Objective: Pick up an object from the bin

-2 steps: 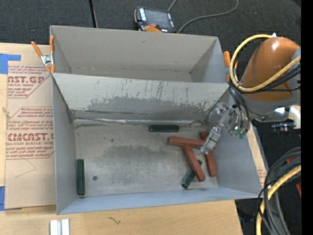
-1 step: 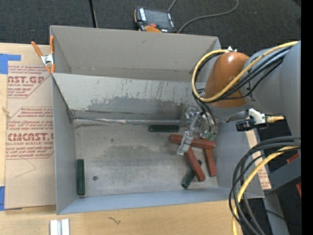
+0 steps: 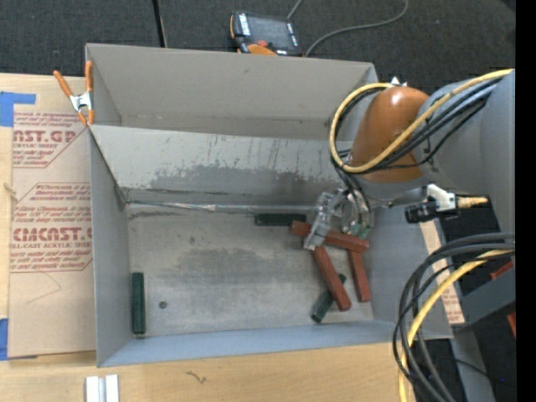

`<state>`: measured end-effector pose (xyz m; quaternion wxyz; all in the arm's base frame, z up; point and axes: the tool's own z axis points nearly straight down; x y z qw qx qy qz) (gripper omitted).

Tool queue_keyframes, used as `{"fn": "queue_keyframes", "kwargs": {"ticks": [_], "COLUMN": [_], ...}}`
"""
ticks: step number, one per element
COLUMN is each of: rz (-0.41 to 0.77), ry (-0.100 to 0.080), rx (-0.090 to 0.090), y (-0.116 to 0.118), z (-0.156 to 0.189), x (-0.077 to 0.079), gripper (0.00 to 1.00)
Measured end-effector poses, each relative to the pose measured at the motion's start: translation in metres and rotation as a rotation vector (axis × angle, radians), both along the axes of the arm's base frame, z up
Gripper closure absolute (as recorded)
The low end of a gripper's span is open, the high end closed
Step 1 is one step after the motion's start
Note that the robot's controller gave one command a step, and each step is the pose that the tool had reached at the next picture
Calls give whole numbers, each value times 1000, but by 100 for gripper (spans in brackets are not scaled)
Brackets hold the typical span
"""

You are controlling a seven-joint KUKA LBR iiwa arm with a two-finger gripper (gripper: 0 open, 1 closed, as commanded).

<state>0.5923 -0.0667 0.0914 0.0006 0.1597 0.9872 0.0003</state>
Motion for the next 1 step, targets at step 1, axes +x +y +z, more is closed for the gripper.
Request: {"fn": "queue_keyframes", "kwargs": {"ticks": [1], "rz": [12], "ry": [-8], "rx": [0], "y": [17], "z": [140], "x": [-31], "gripper": [100]}}
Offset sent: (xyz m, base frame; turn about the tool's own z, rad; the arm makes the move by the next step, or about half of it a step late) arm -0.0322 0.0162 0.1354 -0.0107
